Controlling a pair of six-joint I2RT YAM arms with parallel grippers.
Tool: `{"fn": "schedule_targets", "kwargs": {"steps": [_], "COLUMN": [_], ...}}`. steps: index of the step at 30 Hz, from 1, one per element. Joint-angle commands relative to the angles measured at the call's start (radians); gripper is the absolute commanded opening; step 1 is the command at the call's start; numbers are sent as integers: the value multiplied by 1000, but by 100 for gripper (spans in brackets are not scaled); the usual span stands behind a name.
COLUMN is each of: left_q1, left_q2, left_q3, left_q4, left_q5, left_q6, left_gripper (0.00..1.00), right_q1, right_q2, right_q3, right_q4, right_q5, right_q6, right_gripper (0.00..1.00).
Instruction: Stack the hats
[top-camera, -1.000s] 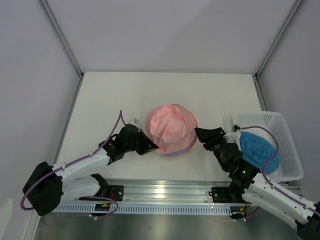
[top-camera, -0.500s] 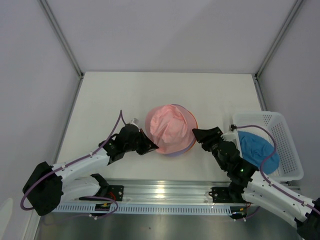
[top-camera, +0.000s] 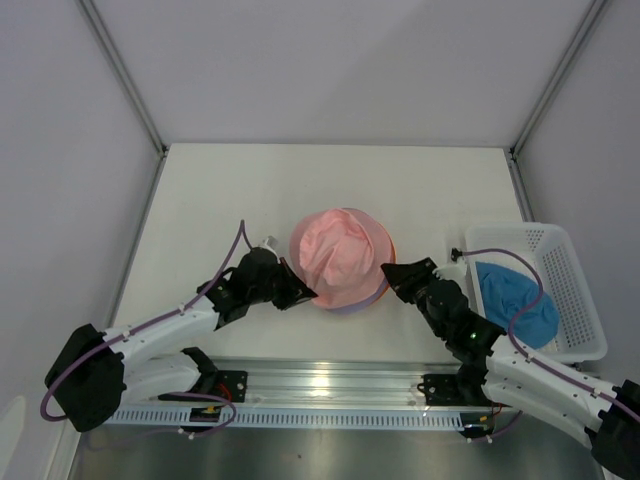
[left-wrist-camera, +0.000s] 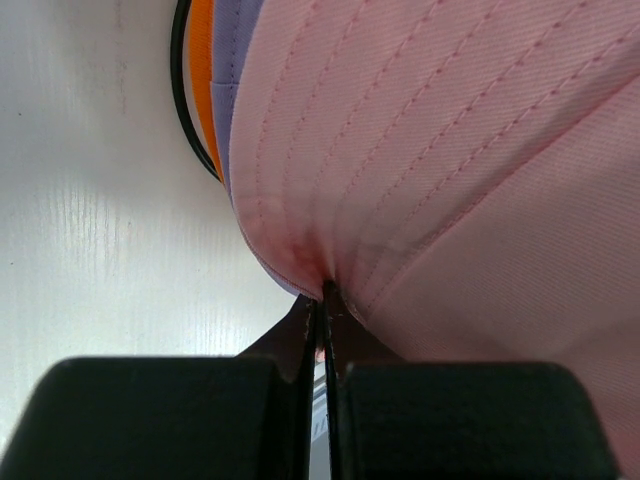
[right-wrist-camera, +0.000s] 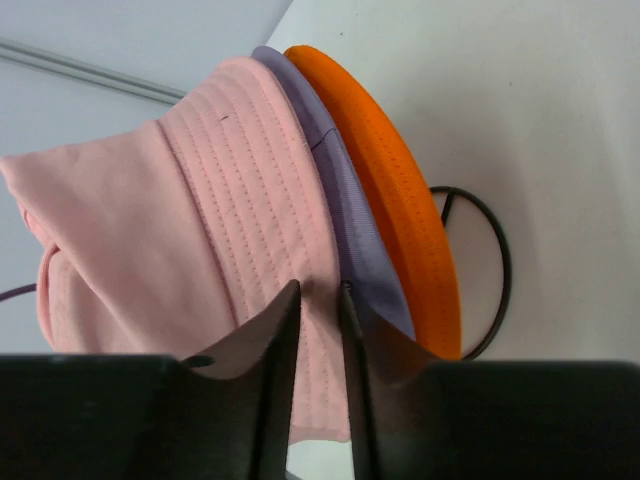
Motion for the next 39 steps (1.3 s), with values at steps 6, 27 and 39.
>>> {"fn": "schedule_targets", "kwargs": {"steps": [6,27,39], "left_q1": [-12,409,477], "left_q2": [-28,-332,102], "left_q3": [34,244,224], "left_q4": [-42,-314,251], "left_q5": [23,79,494], "left_q6": [41,403,531], "left_gripper": [1,70,54], "right_q1": [-6,-133,-156], "right_q2": [-31,10,91], "right_q3": [-9,54,101], "right_q4": [29,-90,-88], "right_q5": [70,-74,-137], "right_q6": [-24,-101,-92], "right_gripper": [0,0,0]}}
